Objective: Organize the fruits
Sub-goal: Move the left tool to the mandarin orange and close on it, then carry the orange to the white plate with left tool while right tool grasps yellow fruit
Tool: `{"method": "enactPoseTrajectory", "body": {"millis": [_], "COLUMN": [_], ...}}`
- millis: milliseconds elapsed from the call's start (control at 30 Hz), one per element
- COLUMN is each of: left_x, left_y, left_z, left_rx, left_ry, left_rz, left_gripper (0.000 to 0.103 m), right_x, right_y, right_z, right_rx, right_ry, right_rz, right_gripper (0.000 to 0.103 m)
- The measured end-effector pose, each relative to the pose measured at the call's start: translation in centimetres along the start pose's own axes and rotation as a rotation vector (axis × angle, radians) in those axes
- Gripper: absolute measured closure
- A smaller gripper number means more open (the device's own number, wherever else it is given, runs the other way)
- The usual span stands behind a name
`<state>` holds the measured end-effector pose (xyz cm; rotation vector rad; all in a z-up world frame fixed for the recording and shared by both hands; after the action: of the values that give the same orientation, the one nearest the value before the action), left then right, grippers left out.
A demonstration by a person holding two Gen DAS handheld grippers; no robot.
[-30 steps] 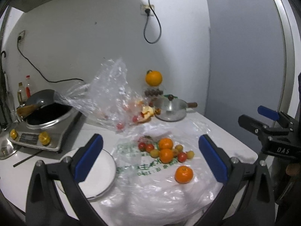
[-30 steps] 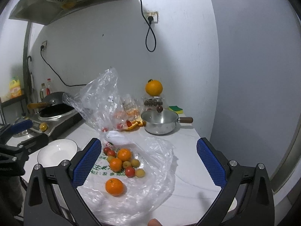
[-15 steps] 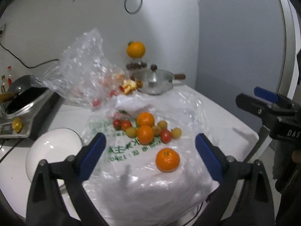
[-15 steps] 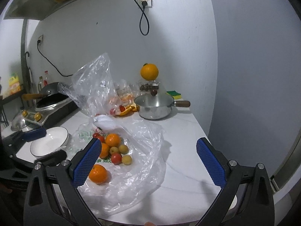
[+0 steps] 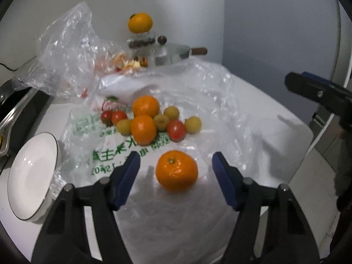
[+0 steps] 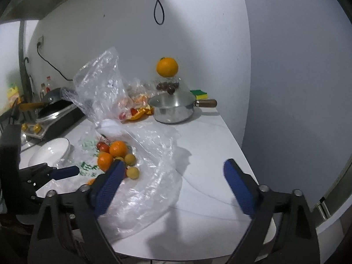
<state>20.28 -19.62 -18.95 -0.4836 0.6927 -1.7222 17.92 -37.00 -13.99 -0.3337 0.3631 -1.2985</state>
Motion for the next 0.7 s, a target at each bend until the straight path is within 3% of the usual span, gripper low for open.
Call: {"method": "enactPoseTrajectory", "body": {"millis": [267, 333, 400, 700], "left_x": [0.2, 0.3, 0.1, -1.0], "left_y": [1.9, 2.2, 2.4, 1.2], "left_z": [-0.5, -0.5, -0.5, -0.2], "left_rx": [-0.049, -0.061, -0.064, -0.048], "left_ry": [0.012, 0.014, 0.002, -0.034], "left_rz": [-0.005, -0.006, -0.007, -0.029], "left_gripper": [0.043, 0.054, 0.056, 0.057], "right_x": [0.4, 0.4, 0.5, -1.9], "right_y": [1.3, 1.6, 2.0, 3.5], "right_z": [-0.6, -0.7, -0.9, -0.7], "right_rx": [-0.035, -0.043, -0.055, -0.075], "right_ry": [0.000, 0.000, -0.004, -0.074], "right_rz": [0.018, 0.021, 0.024, 0.074], "right_gripper": [0.020, 0.024, 0.034, 0.058]}}
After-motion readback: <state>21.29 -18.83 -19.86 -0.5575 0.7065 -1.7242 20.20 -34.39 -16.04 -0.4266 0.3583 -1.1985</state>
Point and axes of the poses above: each gripper's, at about its wrist camera, not at the fingertips, and y roughly the way its jaws point, x to its right, z to its top, the point moved 5 cm from there along y, roughly the way its jaws point
